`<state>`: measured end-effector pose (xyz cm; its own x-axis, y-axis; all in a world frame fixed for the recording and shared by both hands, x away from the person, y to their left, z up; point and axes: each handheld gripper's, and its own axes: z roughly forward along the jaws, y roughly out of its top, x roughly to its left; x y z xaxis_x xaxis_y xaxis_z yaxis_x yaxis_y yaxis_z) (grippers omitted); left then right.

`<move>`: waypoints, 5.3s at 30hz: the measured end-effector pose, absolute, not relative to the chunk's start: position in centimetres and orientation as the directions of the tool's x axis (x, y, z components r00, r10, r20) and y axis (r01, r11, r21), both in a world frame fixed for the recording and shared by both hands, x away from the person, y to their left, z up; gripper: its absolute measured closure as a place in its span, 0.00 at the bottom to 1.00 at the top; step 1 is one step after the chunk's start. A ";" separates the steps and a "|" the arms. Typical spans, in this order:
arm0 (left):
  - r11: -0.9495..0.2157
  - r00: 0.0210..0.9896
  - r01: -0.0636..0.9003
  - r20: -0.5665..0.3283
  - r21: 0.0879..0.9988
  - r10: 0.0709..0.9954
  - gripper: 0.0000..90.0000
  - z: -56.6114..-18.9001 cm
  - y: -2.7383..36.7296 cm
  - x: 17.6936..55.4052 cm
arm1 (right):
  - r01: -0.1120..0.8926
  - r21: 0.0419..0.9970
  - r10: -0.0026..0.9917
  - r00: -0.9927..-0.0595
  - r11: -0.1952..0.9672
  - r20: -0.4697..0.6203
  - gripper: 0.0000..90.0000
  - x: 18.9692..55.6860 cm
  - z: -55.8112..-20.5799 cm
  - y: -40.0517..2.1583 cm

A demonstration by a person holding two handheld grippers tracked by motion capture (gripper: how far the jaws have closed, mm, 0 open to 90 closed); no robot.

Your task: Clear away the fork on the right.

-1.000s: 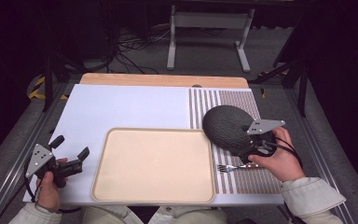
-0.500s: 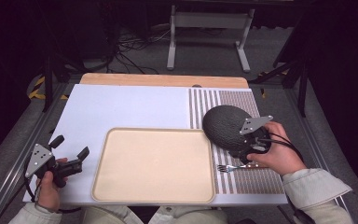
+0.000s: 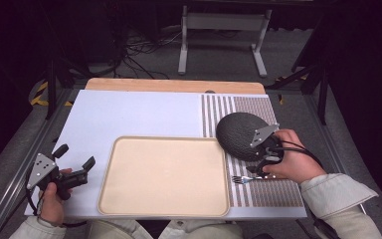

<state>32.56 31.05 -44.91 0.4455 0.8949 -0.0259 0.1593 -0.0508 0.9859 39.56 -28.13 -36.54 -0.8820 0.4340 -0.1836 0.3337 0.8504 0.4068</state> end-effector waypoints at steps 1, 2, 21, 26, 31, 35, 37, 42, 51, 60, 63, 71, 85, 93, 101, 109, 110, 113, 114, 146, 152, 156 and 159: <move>-0.051 0.446 0.160 -0.026 0.986 0.895 0.00 -44.9 31.1 32.6 | 0.338 0.399 0.434 -0.883 0.853 -0.180 0.09 39.5 -36.5 -28.1; -0.051 0.446 0.160 -0.026 0.986 0.895 0.00 -44.9 31.1 32.6 | 0.338 0.399 0.434 -0.883 0.853 -0.180 0.09 39.5 -36.5 -28.1; -0.047 0.443 0.161 -0.030 0.986 0.896 0.00 -44.9 31.0 32.6 | 0.308 0.275 0.353 -0.926 0.911 -0.133 0.17 39.9 -37.7 -27.9; -0.048 0.443 0.161 -0.029 0.986 0.896 0.00 -44.9 31.0 32.6 | 0.279 0.214 0.301 -0.950 0.936 -0.082 0.30 39.9 -38.8 -28.2; -0.047 0.443 0.160 -0.029 0.986 0.896 0.00 -44.9 31.0 32.6 | 0.245 0.172 0.260 -0.963 0.954 -0.068 0.38 39.8 -39.2 -28.5; -0.051 0.445 0.159 -0.026 0.986 0.895 0.00 -44.9 31.0 32.6 | 0.203 0.121 0.211 -0.976 0.972 -0.058 0.38 39.9 -39.7 -28.8; -0.050 0.445 0.159 -0.026 0.986 0.895 0.00 -44.9 31.0 32.6 | 0.195 0.098 0.200 -0.978 0.976 -0.053 0.40 39.8 -39.9 -28.8; -0.051 0.444 0.159 -0.026 0.986 0.895 0.00 -44.9 31.0 32.6 | 0.178 0.048 0.180 -0.983 0.983 -0.024 0.48 39.8 -40.4 -28.9; -0.051 0.447 0.160 -0.026 0.986 0.894 0.00 -44.9 31.0 32.6 | 0.149 -0.028 0.149 -0.989 0.989 0.002 0.71 39.9 -41.1 -28.8; -0.049 0.447 0.160 -0.028 0.986 0.894 0.00 -44.9 31.0 32.6 | 0.081 -0.075 0.080 -0.997 0.994 -0.016 0.85 39.9 -41.3 -28.3; -0.045 0.447 0.161 -0.033 0.986 0.894 0.00 -44.9 31.1 32.7 | 0.068 -0.079 0.067 -0.998 0.995 -0.021 0.85 39.9 -41.3 -28.3; -0.041 0.448 0.164 -0.038 0.986 0.893 0.00 -44.9 31.0 32.7 | 0.064 -0.067 0.063 -0.998 0.996 -0.017 0.87 39.8 -41.1 -28.2; -0.043 0.448 0.167 -0.037 0.985 0.893 0.00 -44.9 31.1 32.7 | 0.093 -0.017 0.091 -0.994 0.996 -0.067 0.87 39.8 -38.2 -27.7; -0.043 0.448 0.168 -0.037 0.985 0.893 0.00 -44.9 31.1 32.7 | 0.096 0.006 0.096 -0.991 0.995 -0.094 0.87 39.9 -36.5 -27.4; -0.043 0.447 0.166 -0.036 0.985 0.894 0.00 -44.9 31.1 32.7 | 0.098 0.047 0.103 -0.987 0.994 -0.125 0.87 40.0 -34.6 -26.7; -0.044 0.447 0.166 -0.036 0.985 0.894 0.00 -44.9 31.1 32.7 | 0.100 0.079 0.110 -0.983 0.992 -0.144 0.87 40.1 -33.6 -26.1; -0.044 0.448 0.166 -0.036 0.985 0.893 0.00 -44.9 31.1 32.7 | 0.092 0.076 0.103 -0.984 0.993 -0.145 0.87 40.2 -33.5 -25.9; -0.044 0.447 0.167 -0.036 0.985 0.894 0.00 -44.9 31.1 32.7 | 0.108 0.103 0.122 -0.982 0.989 -0.143 0.87 40.2 -33.1 -25.5; -0.044 0.448 0.166 -0.036 0.985 0.893 0.00 -44.9 31.1 32.7 | 0.119 0.112 0.134 -0.981 0.987 -0.141 0.87 40.2 -33.0 -25.3; -0.038 0.447 0.165 -0.040 0.986 0.893 0.00 -44.9 31.1 32.7 | 0.472 0.324 0.492 -0.870 0.820 0.025 0.87 40.5 -33.7 -18.8; -0.037 0.448 0.163 -0.041 0.986 0.893 0.00 -44.9 31.1 32.7 | 0.562 0.345 0.574 -0.815 0.752 0.076 0.87 40.4 -34.0 -17.7; -0.035 0.448 0.163 -0.043 0.986 0.893 0.00 -44.9 31.2 32.7 | 0.611 0.335 0.614 -0.782 0.718 0.108 0.87 40.4 -34.3 -16.9; -0.034 0.448 0.163 -0.043 0.986 0.893 0.00 -44.9 31.2 32.7 | 0.634 0.331 0.636 -0.763 0.699 0.117 0.87 40.3 -34.4 -16.5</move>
